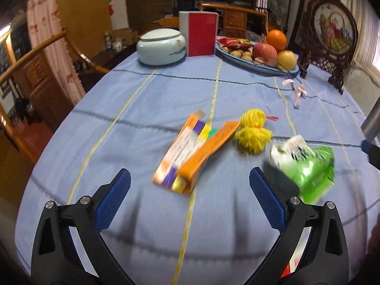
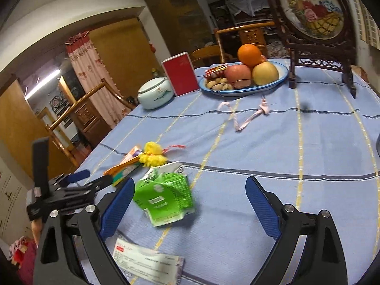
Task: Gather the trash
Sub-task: 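Move both tools back over the table toward the orange ticket and carton, then grasp the orange ticket strips with the left tool while the right tool grasps the green carton, then carry the tickets and green carton to the wastebasket and release them, then move both tools back over the table toward the medicine box and tassel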
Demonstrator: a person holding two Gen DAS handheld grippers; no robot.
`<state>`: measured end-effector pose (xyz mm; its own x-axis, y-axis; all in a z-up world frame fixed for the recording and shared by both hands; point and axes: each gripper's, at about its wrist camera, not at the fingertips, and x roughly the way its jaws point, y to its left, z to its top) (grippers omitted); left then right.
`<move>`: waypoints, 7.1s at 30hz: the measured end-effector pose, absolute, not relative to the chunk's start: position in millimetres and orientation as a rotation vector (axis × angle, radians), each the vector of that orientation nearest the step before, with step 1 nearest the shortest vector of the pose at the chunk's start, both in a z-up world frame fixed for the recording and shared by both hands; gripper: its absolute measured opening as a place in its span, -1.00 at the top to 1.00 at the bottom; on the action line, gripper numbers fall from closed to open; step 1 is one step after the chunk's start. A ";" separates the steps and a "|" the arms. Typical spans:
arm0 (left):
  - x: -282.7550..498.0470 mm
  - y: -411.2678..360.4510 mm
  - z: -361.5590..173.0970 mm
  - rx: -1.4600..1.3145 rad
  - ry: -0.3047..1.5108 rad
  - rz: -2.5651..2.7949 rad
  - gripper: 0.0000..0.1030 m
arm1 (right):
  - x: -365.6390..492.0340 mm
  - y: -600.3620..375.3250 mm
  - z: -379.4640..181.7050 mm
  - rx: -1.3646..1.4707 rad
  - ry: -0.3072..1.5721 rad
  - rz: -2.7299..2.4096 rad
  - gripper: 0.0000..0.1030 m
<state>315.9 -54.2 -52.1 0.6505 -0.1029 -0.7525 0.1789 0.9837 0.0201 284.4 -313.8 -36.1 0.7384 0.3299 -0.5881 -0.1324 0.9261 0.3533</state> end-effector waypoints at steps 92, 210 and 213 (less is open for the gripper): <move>215.6 -24.2 -32.9 -0.085 0.716 -0.110 -0.04 | 282.7 -242.0 -58.7 0.108 0.786 0.436 -0.46; 125.9 62.0 -62.8 -0.051 0.830 0.021 -0.87 | 177.6 -244.8 -60.8 0.160 0.816 0.499 -0.87; 145.2 45.8 -61.6 -0.038 0.842 -0.003 -0.87 | 186.5 -240.0 -63.5 0.072 0.847 0.508 -0.87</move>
